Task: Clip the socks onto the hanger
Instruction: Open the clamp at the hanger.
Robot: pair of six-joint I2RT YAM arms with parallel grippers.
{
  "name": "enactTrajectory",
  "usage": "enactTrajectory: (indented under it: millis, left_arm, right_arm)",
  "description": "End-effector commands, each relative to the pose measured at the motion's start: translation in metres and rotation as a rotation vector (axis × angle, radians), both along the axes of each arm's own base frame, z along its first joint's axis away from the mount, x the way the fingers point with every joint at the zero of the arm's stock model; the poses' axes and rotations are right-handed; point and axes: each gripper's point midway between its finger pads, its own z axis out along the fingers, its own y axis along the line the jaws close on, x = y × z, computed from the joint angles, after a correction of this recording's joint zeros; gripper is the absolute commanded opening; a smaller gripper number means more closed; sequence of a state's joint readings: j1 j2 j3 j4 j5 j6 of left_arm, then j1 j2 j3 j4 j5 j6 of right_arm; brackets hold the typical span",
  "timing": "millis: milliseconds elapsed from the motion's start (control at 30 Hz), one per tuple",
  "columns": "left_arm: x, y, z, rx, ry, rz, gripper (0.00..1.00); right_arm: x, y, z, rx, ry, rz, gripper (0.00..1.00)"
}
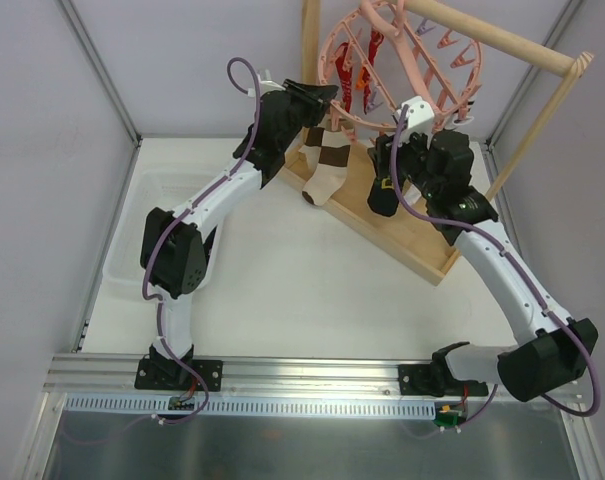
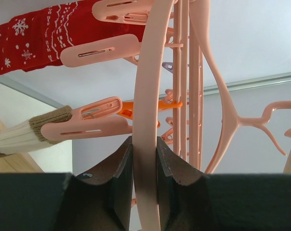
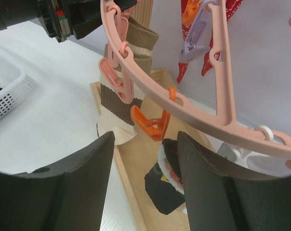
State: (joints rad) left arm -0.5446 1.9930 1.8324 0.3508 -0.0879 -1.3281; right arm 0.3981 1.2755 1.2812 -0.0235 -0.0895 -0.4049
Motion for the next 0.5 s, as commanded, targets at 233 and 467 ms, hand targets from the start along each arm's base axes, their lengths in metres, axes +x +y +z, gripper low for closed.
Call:
enactTrajectory:
  millis: [233, 467]
  left_arm:
    - [-0.027, 0.006, 0.058, -0.079, -0.075, -0.018, 0.21]
    - [-0.027, 0.008, 0.054, -0.084, -0.059, -0.013, 0.21]
  right_arm:
    - [0.014, 0.009, 0.020, -0.033, -0.162, 0.005, 0.56]
    - [0.019, 0.007, 0.026, 0.020, -0.214, -0.035, 0.56]
